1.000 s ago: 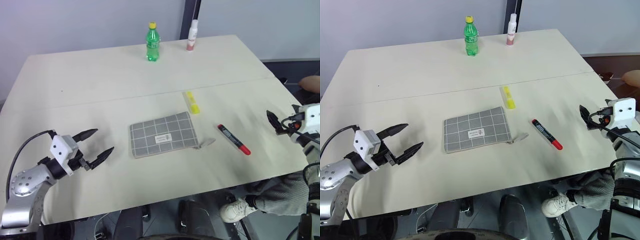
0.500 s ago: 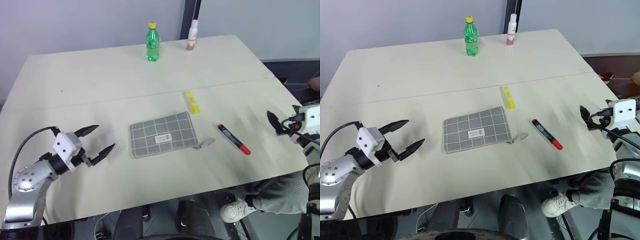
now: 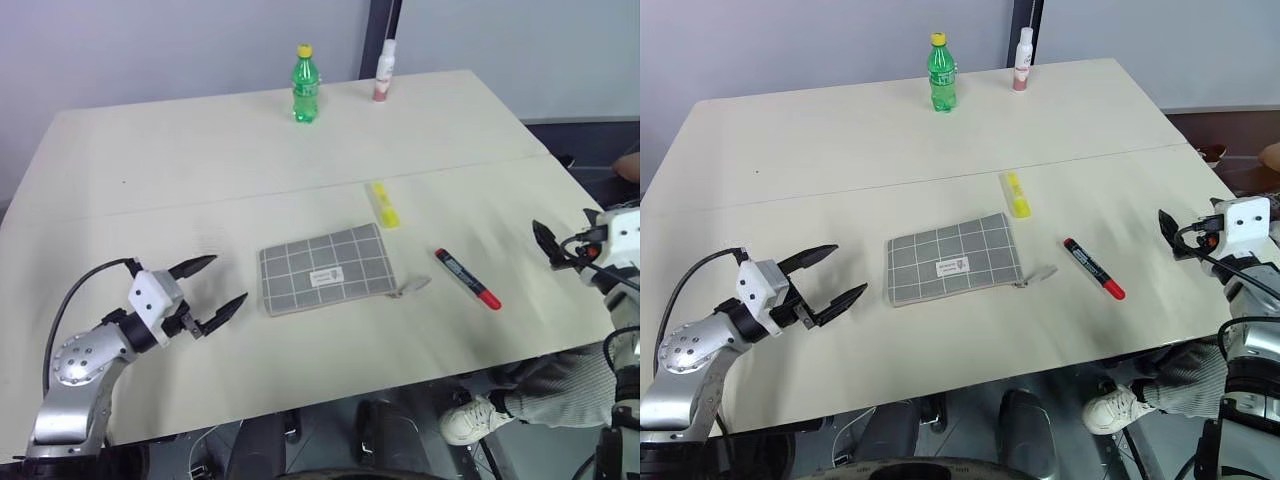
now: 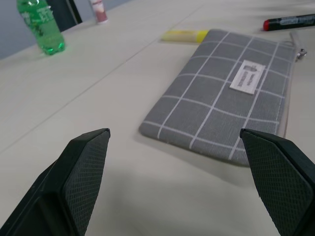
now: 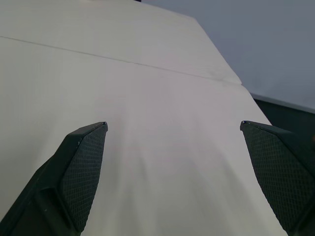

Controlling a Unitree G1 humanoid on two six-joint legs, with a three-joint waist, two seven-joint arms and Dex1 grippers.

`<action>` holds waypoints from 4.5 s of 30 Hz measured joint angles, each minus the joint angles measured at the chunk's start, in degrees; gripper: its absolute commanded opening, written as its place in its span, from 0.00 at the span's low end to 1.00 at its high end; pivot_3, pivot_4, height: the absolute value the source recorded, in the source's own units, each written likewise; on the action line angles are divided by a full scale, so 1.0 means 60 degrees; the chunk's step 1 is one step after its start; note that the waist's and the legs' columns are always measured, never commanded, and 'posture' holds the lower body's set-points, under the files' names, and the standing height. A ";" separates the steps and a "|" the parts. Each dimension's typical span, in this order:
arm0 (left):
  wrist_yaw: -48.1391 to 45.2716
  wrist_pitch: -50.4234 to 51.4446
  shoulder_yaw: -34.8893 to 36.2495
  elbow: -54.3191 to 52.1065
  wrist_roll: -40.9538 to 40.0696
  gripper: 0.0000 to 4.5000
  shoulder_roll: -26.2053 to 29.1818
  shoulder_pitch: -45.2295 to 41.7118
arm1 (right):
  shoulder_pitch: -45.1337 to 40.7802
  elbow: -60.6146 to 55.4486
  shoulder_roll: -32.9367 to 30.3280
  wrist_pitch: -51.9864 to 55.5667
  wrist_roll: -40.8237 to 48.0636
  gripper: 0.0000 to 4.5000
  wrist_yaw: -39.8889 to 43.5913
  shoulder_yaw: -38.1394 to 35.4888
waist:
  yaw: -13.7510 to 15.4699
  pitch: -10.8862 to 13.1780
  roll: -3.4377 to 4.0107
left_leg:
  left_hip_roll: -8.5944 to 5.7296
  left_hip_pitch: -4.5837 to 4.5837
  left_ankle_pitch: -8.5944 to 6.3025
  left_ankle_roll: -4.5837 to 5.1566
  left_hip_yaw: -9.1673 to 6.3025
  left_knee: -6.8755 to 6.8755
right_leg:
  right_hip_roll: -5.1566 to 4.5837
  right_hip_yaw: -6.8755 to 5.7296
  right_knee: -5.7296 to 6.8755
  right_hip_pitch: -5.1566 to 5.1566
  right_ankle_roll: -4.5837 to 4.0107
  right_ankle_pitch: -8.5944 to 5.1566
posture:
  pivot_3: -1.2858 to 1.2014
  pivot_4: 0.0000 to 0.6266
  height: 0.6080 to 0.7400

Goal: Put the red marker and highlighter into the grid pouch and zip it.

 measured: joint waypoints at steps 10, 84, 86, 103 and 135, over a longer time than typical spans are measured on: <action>-0.0381 -0.1394 0.0027 0.1232 0.0472 1.00 0.0276 -0.0492 | 0.0440 -0.3043 0.0716 0.1387 0.0783 0.59 0.0321 0.0432 | 0.0002 0.0000 0.0004 | 0.0003 0.0001 0.0000 0.0000 0.0000 -0.0004 | 0.0000 0.0001 0.0003 -0.0005 0.0000 0.0000 | 0.52 0.24 1.00; 0.1552 -0.6087 -0.3867 0.4916 0.3539 0.00 0.0173 -0.3354 | 0.1941 -0.9463 0.2131 0.5867 -0.0360 0.98 0.0744 0.4393 | 0.0065 -0.0041 -0.0035 | 0.0061 -0.0006 -0.0005 0.0011 0.0149 0.0019 | -0.0006 0.0045 0.0077 -0.0108 -0.0022 0.0039 | 0.52 0.24 1.00; 0.1598 -0.5755 -0.3819 0.4727 0.3525 0.00 0.0029 -0.3270 | 0.1983 -0.9317 0.2140 0.6200 -0.0455 0.98 0.0569 0.4530 | 0.0053 -0.0041 -0.0035 | 0.0063 -0.0006 -0.0005 0.0010 0.0150 0.0028 | -0.0006 0.0045 0.0079 -0.0108 -0.0027 0.0043 | 0.52 0.24 1.00; 0.1771 -0.4855 -0.3710 0.4093 0.3524 0.00 -0.0372 -0.3244 | 0.1120 -0.8079 0.2663 0.6627 -0.1267 0.01 -0.0227 0.5355 | 0.0062 -0.0041 -0.0036 | 0.0065 -0.0016 -0.0005 0.0009 0.0157 0.0028 | -0.0005 0.0045 0.0074 -0.0118 -0.0031 0.0046 | 0.52 0.24 1.00; 0.2197 -0.4138 -0.3919 0.3811 0.4203 0.00 -0.1531 -0.4213 | -0.2591 -0.5872 0.2070 0.0526 -0.4379 0.31 0.3317 0.8591 | 0.0091 -0.0040 -0.0038 | 0.0045 -0.0023 0.0010 -0.0011 0.0159 0.0053 | -0.0004 0.0040 0.0097 -0.0120 0.0001 0.0063 | 0.52 0.24 1.00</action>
